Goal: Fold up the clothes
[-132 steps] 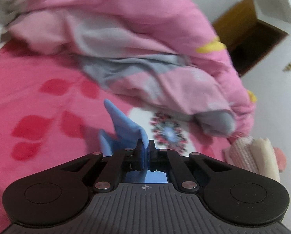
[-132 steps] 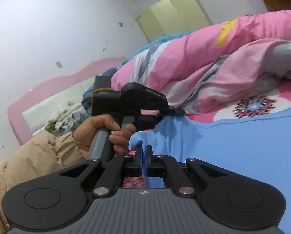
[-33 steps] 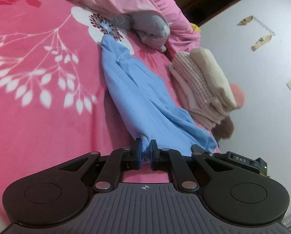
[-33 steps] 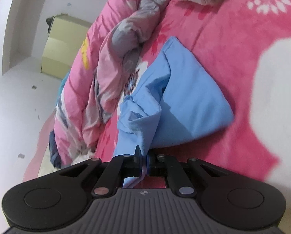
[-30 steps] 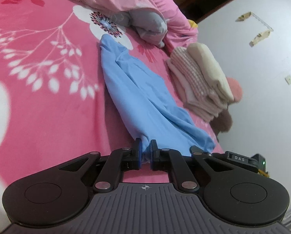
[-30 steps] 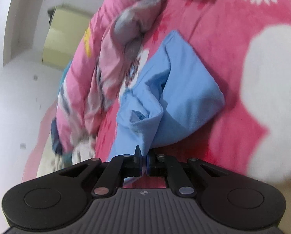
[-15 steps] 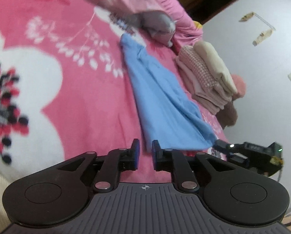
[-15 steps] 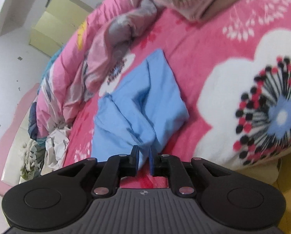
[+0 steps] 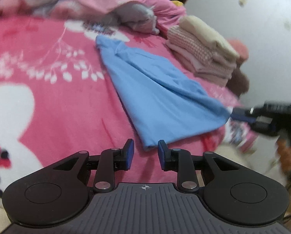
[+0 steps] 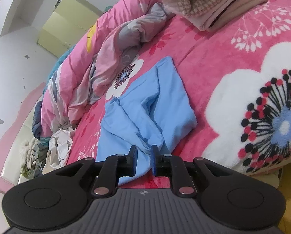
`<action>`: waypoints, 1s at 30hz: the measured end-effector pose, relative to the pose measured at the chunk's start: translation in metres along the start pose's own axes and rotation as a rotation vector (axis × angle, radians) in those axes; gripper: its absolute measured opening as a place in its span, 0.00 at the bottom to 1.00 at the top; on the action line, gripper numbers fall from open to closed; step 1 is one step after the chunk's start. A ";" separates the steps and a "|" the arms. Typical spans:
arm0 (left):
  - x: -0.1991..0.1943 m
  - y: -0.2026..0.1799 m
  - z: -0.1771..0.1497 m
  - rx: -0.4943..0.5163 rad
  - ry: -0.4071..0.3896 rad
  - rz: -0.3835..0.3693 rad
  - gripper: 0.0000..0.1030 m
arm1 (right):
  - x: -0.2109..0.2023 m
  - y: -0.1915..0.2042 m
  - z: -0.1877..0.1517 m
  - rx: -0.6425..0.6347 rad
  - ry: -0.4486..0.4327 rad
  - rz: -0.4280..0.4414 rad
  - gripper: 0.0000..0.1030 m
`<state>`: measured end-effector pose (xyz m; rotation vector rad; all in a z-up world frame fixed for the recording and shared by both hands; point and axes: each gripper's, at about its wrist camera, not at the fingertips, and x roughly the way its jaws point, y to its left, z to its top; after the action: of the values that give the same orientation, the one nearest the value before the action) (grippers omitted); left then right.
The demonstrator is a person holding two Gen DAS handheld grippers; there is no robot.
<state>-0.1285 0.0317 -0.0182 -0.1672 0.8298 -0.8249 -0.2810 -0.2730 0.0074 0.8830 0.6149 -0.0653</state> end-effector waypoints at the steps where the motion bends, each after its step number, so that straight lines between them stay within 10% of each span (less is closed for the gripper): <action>1: 0.002 -0.004 -0.001 0.026 -0.003 0.013 0.25 | 0.001 0.000 0.000 -0.002 0.001 0.003 0.15; 13: -0.002 -0.025 -0.004 0.253 0.016 0.117 0.03 | 0.000 -0.009 0.000 0.021 -0.015 0.008 0.15; 30: 0.004 0.005 0.043 0.046 -0.057 -0.026 0.08 | 0.019 0.045 0.008 -0.271 -0.060 -0.039 0.30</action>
<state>-0.0931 0.0250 0.0065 -0.1600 0.7557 -0.8596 -0.2482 -0.2461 0.0323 0.6051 0.5697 -0.0421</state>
